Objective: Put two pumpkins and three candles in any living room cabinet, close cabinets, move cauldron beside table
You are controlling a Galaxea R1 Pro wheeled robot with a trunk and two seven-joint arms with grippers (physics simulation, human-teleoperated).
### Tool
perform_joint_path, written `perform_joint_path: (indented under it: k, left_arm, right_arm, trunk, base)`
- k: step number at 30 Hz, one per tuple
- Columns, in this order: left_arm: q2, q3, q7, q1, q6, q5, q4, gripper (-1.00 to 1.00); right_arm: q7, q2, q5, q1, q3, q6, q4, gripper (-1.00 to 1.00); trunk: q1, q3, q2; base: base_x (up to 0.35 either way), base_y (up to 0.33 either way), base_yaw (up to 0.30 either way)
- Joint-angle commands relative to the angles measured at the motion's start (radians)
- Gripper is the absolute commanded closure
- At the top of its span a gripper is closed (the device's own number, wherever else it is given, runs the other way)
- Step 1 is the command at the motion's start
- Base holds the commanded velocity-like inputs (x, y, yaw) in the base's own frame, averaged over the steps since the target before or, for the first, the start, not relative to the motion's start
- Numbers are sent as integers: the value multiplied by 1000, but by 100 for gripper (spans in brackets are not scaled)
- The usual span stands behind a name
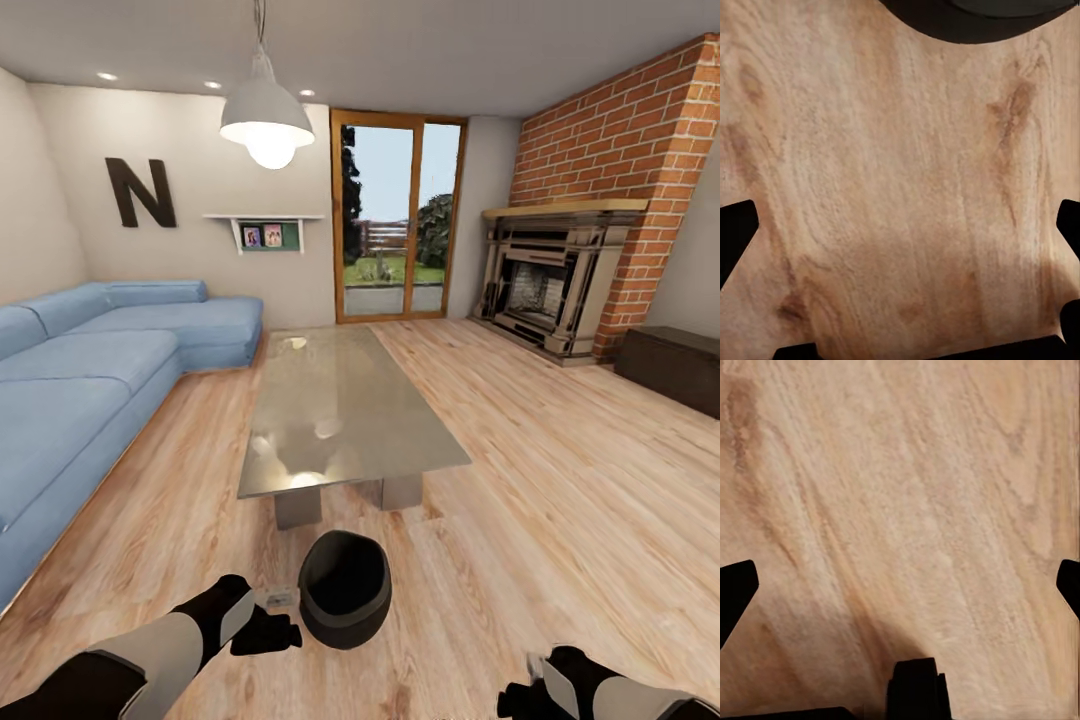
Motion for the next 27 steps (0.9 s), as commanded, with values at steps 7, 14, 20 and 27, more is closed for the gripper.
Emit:
perform_joint_path:
  k: [7,14,20,27]
  left_arm:
    - [47,-8,-3,8,-85,107,118,-100]
    - [78,-9,0,94,-130,146,128,-100]
    - [79,-10,4,161,-172,149,128,-100]
    - [37,-11,5,177,-214,147,128,-100]
  right_arm:
    - [7,-1,99,17,21,-33,2,-100]
    - [5,3,136,31,21,-36,4,-100]
    - [2,3,138,67,22,-91,5,-100]
    - [-1,11,131,143,21,-152,7,-100]
  trunk:
    - [-27,12,49]
    - [-54,26,98]
    - [-77,39,140]
    - [-104,53,189]
  base:
    - [0,0,-33]
    - [0,0,198]
    - [0,0,234]
    - [0,0,193]
